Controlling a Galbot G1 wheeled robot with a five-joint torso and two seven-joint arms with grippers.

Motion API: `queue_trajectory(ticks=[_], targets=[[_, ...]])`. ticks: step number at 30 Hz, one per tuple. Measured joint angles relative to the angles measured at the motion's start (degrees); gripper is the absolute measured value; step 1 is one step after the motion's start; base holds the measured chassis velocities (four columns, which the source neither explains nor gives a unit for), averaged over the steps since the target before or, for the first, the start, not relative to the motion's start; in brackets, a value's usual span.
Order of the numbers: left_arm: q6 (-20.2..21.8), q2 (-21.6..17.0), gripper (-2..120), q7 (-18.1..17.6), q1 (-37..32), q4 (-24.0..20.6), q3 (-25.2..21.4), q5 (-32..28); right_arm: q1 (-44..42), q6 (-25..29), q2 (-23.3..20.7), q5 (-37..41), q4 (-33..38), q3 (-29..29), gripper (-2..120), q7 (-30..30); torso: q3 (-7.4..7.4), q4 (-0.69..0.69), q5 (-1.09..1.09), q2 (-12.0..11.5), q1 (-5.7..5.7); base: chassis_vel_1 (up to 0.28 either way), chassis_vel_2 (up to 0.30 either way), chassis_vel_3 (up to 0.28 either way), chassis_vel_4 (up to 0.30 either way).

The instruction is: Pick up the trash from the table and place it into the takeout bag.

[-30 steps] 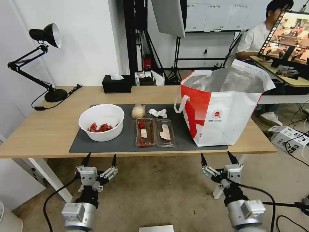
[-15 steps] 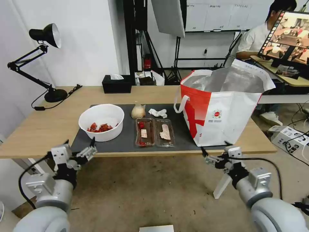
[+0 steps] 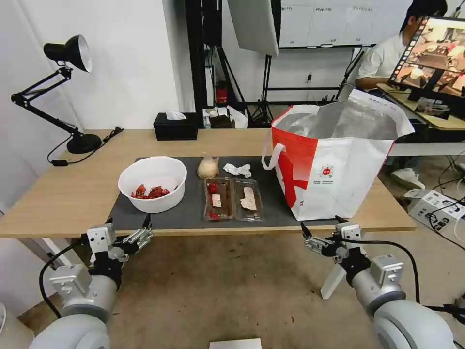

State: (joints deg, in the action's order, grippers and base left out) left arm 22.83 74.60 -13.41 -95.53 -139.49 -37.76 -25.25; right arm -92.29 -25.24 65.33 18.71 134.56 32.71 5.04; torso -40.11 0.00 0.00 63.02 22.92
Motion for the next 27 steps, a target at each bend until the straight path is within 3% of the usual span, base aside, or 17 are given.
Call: queue_trajectory(ticks=[13,27], targets=[[-0.3,0.8,100,0.4,-0.8,0.5,0.8,0.5,-0.3,2.7,1.2,-0.1,-1.2,-1.1,100,0.0,0.0,0.0,0.0,0.0,0.0,0.0,0.0,0.0,0.0],[-2.2,1.6,100,1.6,-1.3,2.1,1.1,2.1,1.6,8.6,2.4,1.7,-4.1,-6.9,100,3.4,0.0,0.0,0.0,0.0,-0.01,0.0,0.0,0.0,0.0]])
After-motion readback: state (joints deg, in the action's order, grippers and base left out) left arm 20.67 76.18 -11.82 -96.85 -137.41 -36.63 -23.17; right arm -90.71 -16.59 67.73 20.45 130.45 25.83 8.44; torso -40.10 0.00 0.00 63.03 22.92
